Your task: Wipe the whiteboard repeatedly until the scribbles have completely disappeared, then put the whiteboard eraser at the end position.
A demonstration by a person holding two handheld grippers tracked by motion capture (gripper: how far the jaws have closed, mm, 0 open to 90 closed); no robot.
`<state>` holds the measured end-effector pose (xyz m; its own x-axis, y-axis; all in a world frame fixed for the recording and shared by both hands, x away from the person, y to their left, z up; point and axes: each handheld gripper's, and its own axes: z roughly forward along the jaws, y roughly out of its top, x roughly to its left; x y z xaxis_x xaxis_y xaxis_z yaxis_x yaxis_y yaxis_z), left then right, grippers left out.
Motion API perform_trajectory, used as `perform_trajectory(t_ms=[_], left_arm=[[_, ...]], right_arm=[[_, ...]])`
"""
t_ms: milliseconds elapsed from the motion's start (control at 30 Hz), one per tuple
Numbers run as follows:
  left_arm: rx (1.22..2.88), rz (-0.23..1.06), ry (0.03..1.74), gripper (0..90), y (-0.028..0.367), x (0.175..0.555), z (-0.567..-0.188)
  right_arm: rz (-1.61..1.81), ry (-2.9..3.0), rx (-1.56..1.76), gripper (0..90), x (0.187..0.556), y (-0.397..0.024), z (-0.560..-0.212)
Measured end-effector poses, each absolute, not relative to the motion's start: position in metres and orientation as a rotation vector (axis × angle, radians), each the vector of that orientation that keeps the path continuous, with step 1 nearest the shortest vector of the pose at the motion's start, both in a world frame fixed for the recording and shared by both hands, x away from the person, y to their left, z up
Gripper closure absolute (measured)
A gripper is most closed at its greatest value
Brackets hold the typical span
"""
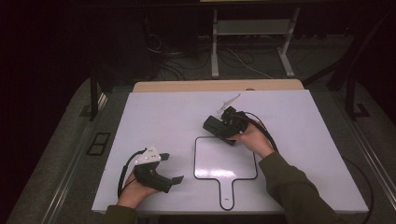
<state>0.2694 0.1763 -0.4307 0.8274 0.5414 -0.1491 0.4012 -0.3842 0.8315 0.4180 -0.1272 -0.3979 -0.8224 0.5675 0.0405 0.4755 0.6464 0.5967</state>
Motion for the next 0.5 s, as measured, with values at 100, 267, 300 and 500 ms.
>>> perform_trajectory(t_ms=[100, 267, 300, 500], left_arm=[[2.021, 0.18, 0.698, 0.0, 0.176, 0.269, -0.431], [2.026, 0.183, 0.695, 0.0, 0.177, 0.269, -0.431], [2.026, 0.183, 0.695, 0.0, 0.177, 0.269, -0.431], [2.027, 0.182, 0.696, 0.0, 0.178, 0.27, -0.432]], right_arm=[[0.93, 2.696, 0.883, 38.8, 0.421, -0.131, -0.393], [0.947, 2.67, 0.913, 38.8, 0.428, -0.138, -0.387], [0.95, 2.663, 0.924, 38.8, 0.43, -0.14, -0.386], [0.972, 2.632, 0.95, 38.8, 0.441, -0.147, -0.382]])
